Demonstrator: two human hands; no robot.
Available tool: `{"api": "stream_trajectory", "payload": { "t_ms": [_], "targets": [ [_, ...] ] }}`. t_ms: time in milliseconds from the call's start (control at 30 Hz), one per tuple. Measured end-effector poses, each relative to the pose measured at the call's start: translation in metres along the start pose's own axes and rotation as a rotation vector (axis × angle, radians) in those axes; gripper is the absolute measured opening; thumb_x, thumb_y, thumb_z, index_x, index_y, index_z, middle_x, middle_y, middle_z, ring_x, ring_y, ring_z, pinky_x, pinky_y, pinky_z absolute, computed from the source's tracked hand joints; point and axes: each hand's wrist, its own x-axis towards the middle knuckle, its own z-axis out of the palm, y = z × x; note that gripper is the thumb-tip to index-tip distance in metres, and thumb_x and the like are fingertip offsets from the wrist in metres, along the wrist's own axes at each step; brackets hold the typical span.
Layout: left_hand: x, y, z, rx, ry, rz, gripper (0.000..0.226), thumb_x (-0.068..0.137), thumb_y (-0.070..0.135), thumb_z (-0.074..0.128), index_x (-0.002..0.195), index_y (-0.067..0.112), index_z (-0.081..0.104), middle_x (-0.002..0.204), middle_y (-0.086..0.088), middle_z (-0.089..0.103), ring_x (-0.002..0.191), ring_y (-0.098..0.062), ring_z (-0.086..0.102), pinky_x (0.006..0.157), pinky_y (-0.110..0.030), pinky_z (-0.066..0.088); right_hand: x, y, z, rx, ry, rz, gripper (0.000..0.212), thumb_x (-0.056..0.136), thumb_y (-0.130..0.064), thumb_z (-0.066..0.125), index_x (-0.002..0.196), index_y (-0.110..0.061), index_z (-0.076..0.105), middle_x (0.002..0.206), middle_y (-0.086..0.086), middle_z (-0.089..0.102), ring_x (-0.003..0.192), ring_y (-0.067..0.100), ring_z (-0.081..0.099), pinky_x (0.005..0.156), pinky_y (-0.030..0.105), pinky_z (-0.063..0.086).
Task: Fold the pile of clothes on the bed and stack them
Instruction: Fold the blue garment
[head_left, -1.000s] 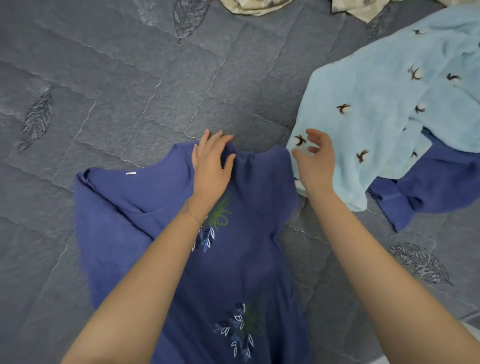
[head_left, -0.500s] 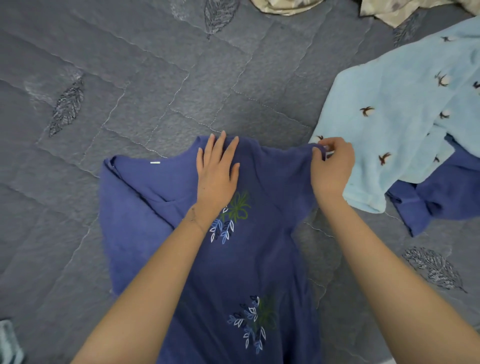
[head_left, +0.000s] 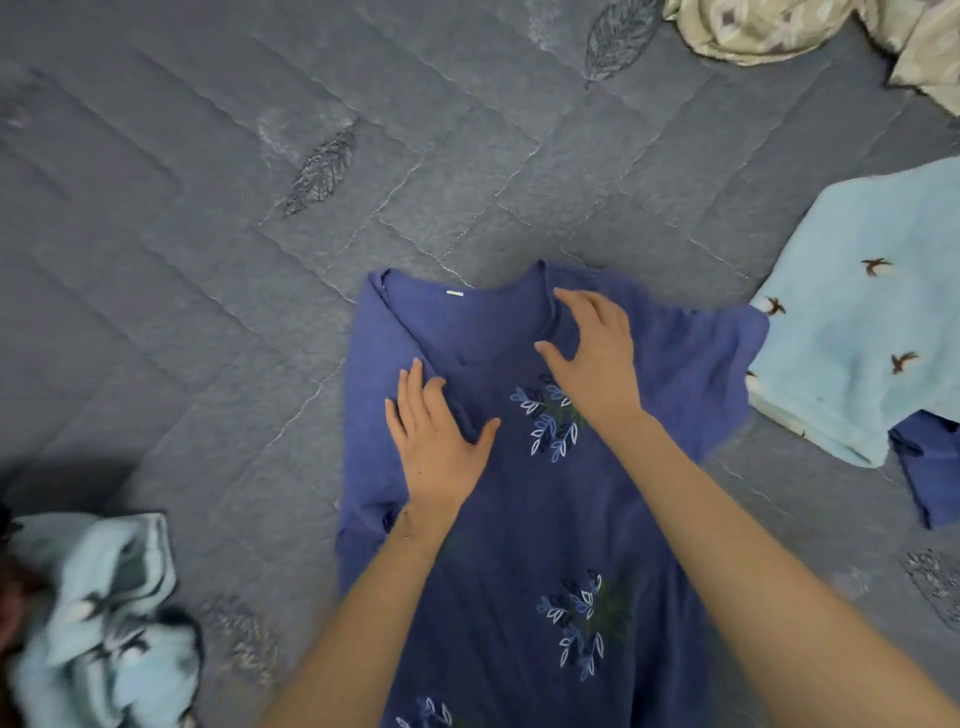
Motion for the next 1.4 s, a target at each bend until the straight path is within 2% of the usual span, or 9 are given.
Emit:
{"api": "stream_trajectory", "payload": {
  "t_ms": [300, 367, 433, 567, 767, 933, 1100, 1233, 1400],
  "targets": [
    [-0.033, -0.063, -0.01, -0.232, 0.048, 0.018, 0.018, 0.096, 0.011, 0.057, 0.109, 0.0, 0.064, 0.14, -0.009, 0.053, 0.139, -0.026, 0.04, 0.116, -0.042, 0.026, -0.035, -0.055, 0.089, 0.135, -0.373, 0.18, 0.033, 0.09, -0.043, 0.064, 0.106, -0.014, 0.062, 0.081, -0.008, 0.06, 0.083, 0.013, 0.057, 0.076, 0.029, 0.046],
    [-0.033, -0.072, -0.027, -0.452, 0.131, -0.024, 0.016, 0.098, 0.011, 0.055, 0.111, 0.006, 0.062, 0.11, -0.004, 0.068, 0.103, -0.015, 0.063, 0.091, -0.037, 0.049, -0.04, -0.067, 0.103, 0.187, -0.437, 0.232, 0.037, 0.09, -0.053, 0.058, 0.094, -0.017, 0.06, 0.082, -0.008, 0.063, 0.082, 0.013, 0.06, 0.073, 0.028, 0.047],
    [-0.029, -0.083, -0.044, -0.591, 0.199, -0.073, 0.005, 0.1, 0.018, 0.051, 0.095, 0.017, 0.054, 0.072, 0.002, 0.058, 0.063, -0.007, 0.051, 0.059, -0.037, 0.047, -0.041, -0.084, 0.115, 0.31, -0.456, 0.294, 0.032, 0.092, -0.045, 0.06, 0.086, -0.014, 0.06, 0.084, 0.0, 0.067, 0.077, 0.016, 0.065, 0.071, 0.031, 0.052],
    [-0.012, -0.117, -0.082, -0.815, 0.364, -0.241, 0.022, 0.102, 0.016, 0.046, 0.082, 0.025, 0.044, 0.066, 0.007, 0.049, 0.059, -0.011, 0.048, 0.048, -0.028, 0.047, -0.036, -0.129, 0.139, 0.518, -0.437, 0.313, 0.025, 0.094, -0.011, 0.061, 0.069, -0.014, 0.055, 0.068, 0.003, 0.062, 0.052, 0.004, 0.059, 0.052, 0.016, 0.045],
    [0.026, -0.174, -0.138, -0.772, 0.517, -0.391, 0.024, 0.1, 0.004, 0.043, 0.081, 0.017, 0.046, 0.074, -0.005, 0.051, 0.067, -0.012, 0.048, 0.061, -0.029, 0.047, -0.03, -0.187, 0.173, 0.446, -0.525, 0.106, 0.006, 0.094, -0.015, 0.061, 0.092, -0.016, 0.066, 0.097, -0.005, 0.065, 0.094, 0.009, 0.058, 0.09, 0.028, 0.047],
    [0.056, -0.202, -0.151, -0.597, 0.526, -0.468, 0.011, 0.098, 0.004, 0.047, 0.09, 0.005, 0.054, 0.085, -0.009, 0.054, 0.081, -0.016, 0.048, 0.063, -0.005, 0.033, -0.032, -0.188, 0.182, 0.082, -0.31, -0.126, 0.018, 0.091, -0.016, 0.062, 0.108, -0.017, 0.068, 0.117, -0.001, 0.064, 0.112, 0.021, 0.053, 0.093, 0.03, 0.042],
    [0.053, -0.211, -0.127, -0.772, 0.304, -0.648, 0.023, 0.094, 0.026, 0.062, 0.101, 0.009, 0.048, 0.081, -0.003, 0.059, 0.081, -0.025, 0.061, 0.079, -0.033, 0.05, -0.042, -0.16, 0.189, -0.287, -0.51, -0.162, 0.058, 0.093, -0.038, 0.059, 0.146, -0.025, 0.039, 0.16, 0.002, 0.02, 0.147, 0.025, 0.011, 0.117, 0.04, 0.013],
    [0.033, -0.203, -0.111, -0.614, 0.146, -0.469, 0.012, 0.088, 0.006, 0.067, 0.094, 0.005, 0.056, 0.069, 0.002, 0.054, 0.07, -0.019, 0.053, 0.071, -0.03, 0.044, -0.054, -0.145, 0.186, -0.177, -0.428, -0.243, 0.059, 0.096, -0.031, 0.057, 0.15, -0.023, 0.034, 0.162, 0.005, 0.012, 0.15, 0.025, 0.004, 0.12, 0.038, 0.006],
    [0.019, -0.169, -0.105, -0.499, 0.347, -0.222, 0.006, 0.09, 0.002, 0.061, 0.095, 0.0, 0.065, 0.086, -0.008, 0.062, 0.078, -0.018, 0.057, 0.073, -0.027, 0.046, -0.067, -0.129, 0.17, 0.083, -0.3, -0.143, 0.05, 0.097, -0.024, 0.058, 0.144, -0.014, 0.045, 0.155, 0.007, 0.032, 0.145, 0.022, 0.023, 0.119, 0.03, 0.016]
  ]
}}
